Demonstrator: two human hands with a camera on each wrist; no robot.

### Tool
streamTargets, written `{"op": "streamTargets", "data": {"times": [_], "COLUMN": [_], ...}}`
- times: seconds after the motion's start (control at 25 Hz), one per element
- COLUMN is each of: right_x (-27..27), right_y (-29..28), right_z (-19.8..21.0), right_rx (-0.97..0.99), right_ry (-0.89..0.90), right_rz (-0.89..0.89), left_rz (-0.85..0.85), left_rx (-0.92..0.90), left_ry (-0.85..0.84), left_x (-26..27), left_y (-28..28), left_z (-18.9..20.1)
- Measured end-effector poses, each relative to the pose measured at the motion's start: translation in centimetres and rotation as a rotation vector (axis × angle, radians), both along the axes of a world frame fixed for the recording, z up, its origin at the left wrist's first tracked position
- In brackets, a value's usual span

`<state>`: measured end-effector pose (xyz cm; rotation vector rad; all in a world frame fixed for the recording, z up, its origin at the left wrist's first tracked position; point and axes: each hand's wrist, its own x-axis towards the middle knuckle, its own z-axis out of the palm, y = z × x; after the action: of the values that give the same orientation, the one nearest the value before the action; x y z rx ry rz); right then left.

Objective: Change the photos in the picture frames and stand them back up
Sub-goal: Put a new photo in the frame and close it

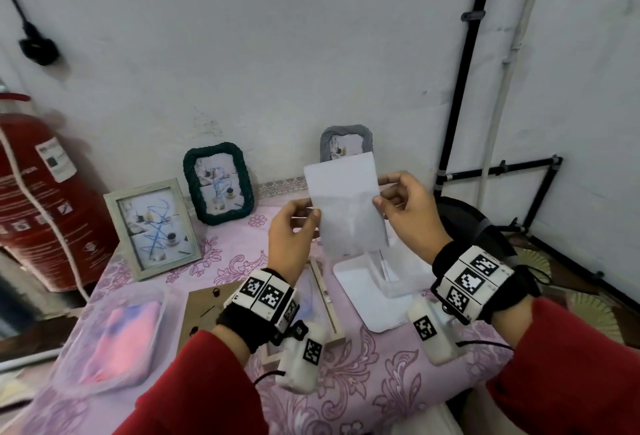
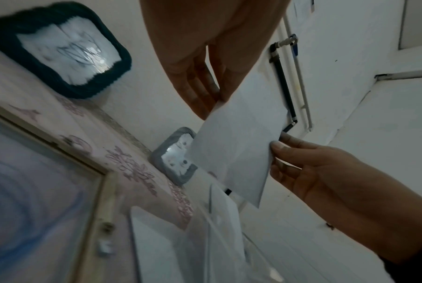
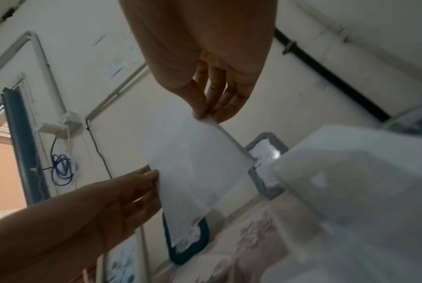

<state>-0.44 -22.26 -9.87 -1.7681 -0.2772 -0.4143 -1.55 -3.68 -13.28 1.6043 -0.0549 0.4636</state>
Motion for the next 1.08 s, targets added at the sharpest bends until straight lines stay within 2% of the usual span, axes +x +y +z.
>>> {"op": "streamTargets", "data": {"times": [0.2,0.4,0.56,0.8,1.08], "right_x": [-1.4,-1.8,-1.9,-2.0,-2.4], "right_y": [4.3,6.9,7.6,7.5,7.3], "right_z": [-3.6,-6.3,-7.2,-8.0,-7.6], "right_rx": [-0.1,-0.213,-0.238,-0.376,-0.399], "right_ry": [0.062,0.15,0.192,0.236,0.219], "right_rz": [0.081,0.23,0.31,0.396,0.374], "left_rz": [0.067,0.05,-0.016,-0.151,-0.216], "left_rx": [0.045,0.064,0.087,0.265,0.422], "left_ry": [0.134,0.224,0.29,0.382,0.335], "left_x": [-1.4,-3.0,-4.3,-5.6,-5.9], "left_y": [4.7,7.6,8.7,9.4,10.0], "left_z": [-2.9,-4.4,-4.6,-4.7,-5.6]}}
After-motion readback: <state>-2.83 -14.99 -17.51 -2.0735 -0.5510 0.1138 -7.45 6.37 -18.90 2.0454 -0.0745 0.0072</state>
